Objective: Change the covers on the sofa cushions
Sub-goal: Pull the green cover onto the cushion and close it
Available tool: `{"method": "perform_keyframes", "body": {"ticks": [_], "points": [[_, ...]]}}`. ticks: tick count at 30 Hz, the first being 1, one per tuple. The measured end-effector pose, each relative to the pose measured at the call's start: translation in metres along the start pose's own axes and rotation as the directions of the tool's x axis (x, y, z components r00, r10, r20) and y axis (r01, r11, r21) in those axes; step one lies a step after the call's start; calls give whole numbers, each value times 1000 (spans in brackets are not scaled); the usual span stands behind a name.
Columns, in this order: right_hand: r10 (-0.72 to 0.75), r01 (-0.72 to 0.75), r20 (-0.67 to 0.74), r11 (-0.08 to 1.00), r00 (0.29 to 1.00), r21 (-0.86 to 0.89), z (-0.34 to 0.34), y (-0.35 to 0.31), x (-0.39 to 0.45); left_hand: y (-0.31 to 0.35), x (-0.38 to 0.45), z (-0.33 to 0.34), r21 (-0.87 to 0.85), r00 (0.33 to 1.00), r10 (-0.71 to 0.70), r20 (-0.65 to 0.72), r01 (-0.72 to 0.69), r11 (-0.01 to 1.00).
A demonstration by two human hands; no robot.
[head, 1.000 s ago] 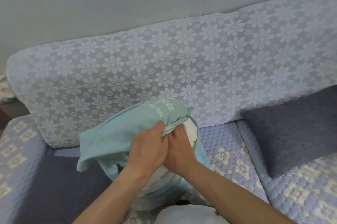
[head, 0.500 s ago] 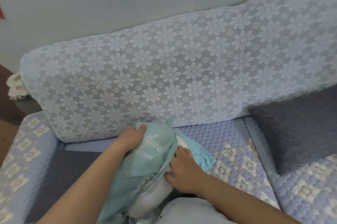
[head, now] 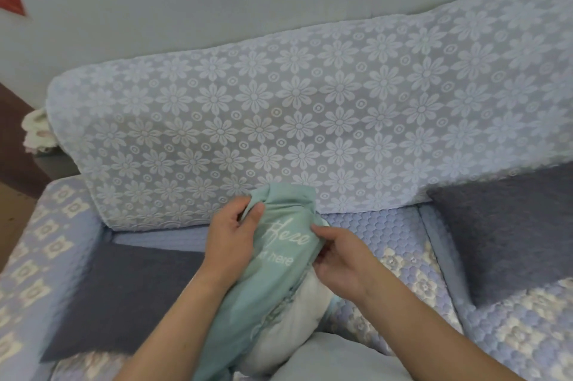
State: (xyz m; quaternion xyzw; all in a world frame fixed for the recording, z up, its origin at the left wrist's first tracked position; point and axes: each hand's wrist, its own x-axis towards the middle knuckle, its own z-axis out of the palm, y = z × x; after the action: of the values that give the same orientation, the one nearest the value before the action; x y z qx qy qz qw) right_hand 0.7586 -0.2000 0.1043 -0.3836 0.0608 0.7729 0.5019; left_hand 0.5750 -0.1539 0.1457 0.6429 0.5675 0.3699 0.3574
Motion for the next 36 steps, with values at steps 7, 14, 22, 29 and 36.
{"method": "perform_keyframes", "body": {"ticks": [7,14,22,29,36], "points": [[15,-67,254,978,967,198,9,4,-7,6,-30,2,473,952,307,-21,-261,841],[155,-186,296,979,943,80,11,14,-1,-19,-81,22,796,898,371,235,-397,457],[211,-228,220,972,952,51,20,22,-1,-23,-69,23,896,970,158,183,-231,380],[226,-258,183,950,957,173,26,31,14,-13,-82,18,784,916,319,244,-380,491],[210,-257,207,937,956,237,26,31,24,-18,-97,14,579,875,295,384,-477,661]]}}
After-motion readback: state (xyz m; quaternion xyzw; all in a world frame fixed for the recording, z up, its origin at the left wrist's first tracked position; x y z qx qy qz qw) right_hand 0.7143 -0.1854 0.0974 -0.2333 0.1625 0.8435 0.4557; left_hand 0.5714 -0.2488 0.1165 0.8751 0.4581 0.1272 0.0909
